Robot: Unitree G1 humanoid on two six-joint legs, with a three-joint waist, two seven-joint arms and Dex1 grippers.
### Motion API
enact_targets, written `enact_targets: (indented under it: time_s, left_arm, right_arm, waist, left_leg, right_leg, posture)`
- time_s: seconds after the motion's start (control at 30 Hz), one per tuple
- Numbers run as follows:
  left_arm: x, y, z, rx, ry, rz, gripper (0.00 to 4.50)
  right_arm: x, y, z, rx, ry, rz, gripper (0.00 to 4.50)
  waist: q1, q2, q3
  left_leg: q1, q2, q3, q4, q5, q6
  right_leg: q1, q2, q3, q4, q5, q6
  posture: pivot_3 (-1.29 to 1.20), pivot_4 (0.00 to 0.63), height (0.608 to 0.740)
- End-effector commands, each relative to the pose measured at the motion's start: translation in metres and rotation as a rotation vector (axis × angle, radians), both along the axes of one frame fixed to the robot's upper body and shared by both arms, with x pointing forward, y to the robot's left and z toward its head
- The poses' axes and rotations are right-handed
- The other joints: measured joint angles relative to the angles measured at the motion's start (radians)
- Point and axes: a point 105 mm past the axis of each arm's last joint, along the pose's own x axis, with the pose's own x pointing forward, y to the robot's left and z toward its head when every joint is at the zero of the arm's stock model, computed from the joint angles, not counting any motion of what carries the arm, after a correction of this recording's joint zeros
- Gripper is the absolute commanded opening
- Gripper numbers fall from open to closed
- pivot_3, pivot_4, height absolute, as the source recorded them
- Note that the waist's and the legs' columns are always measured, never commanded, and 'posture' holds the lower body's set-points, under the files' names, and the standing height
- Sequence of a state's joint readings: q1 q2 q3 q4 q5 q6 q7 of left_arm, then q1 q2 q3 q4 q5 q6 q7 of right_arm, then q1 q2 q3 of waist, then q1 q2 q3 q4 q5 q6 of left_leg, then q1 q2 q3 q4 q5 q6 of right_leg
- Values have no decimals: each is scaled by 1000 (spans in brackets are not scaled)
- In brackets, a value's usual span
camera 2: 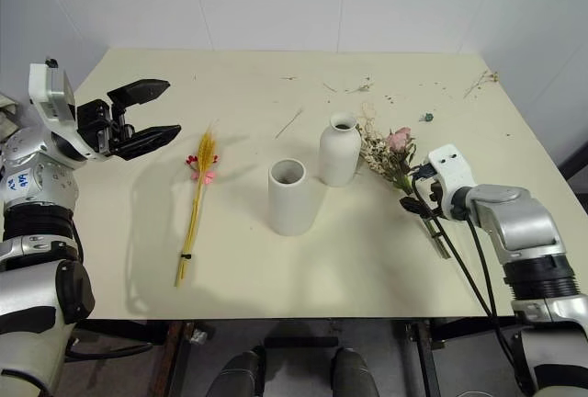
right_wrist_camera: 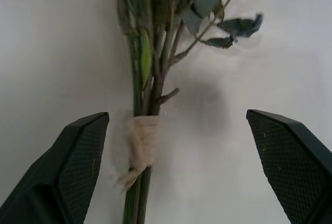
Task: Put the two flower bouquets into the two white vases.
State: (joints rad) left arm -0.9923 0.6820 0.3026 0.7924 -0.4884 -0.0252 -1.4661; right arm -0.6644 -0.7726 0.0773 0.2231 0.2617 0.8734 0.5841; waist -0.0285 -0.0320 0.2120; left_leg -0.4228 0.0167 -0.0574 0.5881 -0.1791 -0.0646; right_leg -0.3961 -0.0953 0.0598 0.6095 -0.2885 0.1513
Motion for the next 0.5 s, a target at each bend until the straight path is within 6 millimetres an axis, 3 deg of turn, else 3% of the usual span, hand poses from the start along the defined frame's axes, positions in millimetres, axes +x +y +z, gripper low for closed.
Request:
enact_targets:
  time_s: [0.03,0.17,0.33,0.5]
  left_arm:
    - [-4,0,13,2,-39,-12,4499]
    - [-4,-2,14,-8,-30,-22,4500]
    - [-4,-4,16,-17,-25,-37,4500]
    - [-5,-5,17,-18,-21,-48,4500]
  right_arm:
    - [5,-3,1,-11,5,-26,4311]
    - [7,-6,-6,-6,20,-67,3293]
    - [6,-5,-5,6,7,-77,1572]
    - [10,-14,18,30,-93,-159,58]
  waist:
    - [0,0,0]
    - [-2,0,0]
    - [-2,0,0]
    - [2,0,0]
  left_leg:
    - [0,0,0,0,0,0]
    - [1,0,0,1,0,0]
    - [1,0,0,4,0,0]
    - [1,0,0,4,0,0]
  right_leg:
    - [0,0,0,0,0,0]
    - [0,0,0,2,0,0]
    - [2,0,0,3,1,1]
    - [2,0,0,3,1,1]
  posture:
    - [0,150,740]
    - [0,150,740]
    - [0,150,740]
    - [0,150,740]
